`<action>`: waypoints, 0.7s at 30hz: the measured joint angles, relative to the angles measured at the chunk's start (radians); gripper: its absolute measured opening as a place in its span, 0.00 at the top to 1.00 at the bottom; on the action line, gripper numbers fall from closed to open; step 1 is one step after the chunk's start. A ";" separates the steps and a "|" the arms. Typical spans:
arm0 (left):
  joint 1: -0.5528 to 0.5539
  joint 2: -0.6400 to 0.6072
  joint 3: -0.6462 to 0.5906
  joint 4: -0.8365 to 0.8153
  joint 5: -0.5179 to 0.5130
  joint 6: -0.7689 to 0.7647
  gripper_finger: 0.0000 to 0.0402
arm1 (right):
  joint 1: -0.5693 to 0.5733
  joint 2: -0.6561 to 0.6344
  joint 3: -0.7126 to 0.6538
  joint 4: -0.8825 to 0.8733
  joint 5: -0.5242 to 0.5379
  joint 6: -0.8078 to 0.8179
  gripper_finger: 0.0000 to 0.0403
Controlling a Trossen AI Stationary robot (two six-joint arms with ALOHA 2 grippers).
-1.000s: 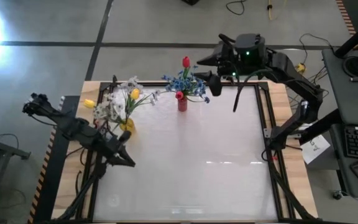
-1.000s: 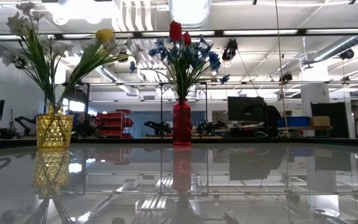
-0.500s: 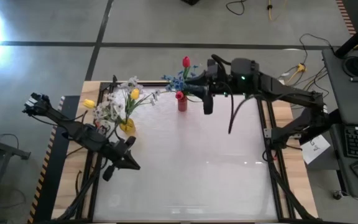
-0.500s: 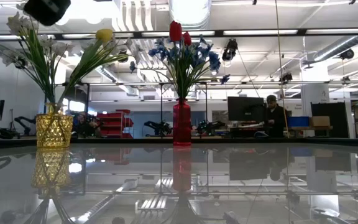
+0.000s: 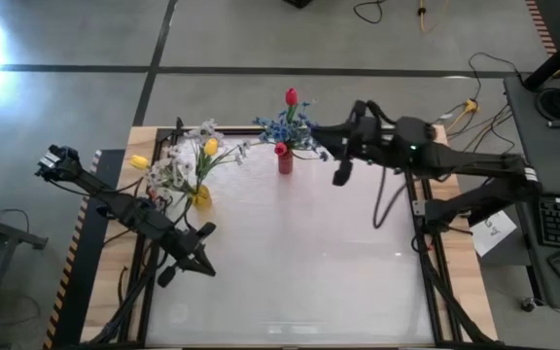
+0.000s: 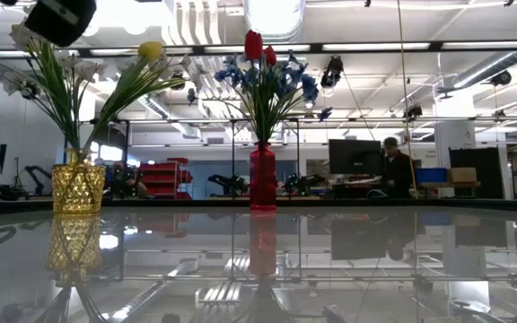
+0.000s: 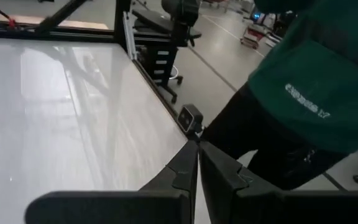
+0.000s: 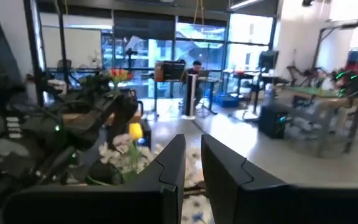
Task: Sort flowers into vase by color
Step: Return to Home Position
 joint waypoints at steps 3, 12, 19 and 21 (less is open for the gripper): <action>0.001 -0.043 -0.045 0.013 -0.002 -0.001 0.99 | 0.005 -0.071 -0.052 -0.021 0.015 -0.023 0.89; 0.002 -0.104 -0.128 0.030 -0.050 -0.001 0.99 | -0.002 -0.212 -0.113 -0.190 0.016 -0.051 0.88; 0.002 -0.104 -0.203 0.119 -0.059 0.052 0.99 | -0.004 -0.230 -0.215 -0.213 0.008 0.033 0.88; 0.002 -0.125 -0.231 0.121 -0.037 0.042 0.99 | -0.003 -0.241 -0.260 -0.202 -0.002 0.032 0.88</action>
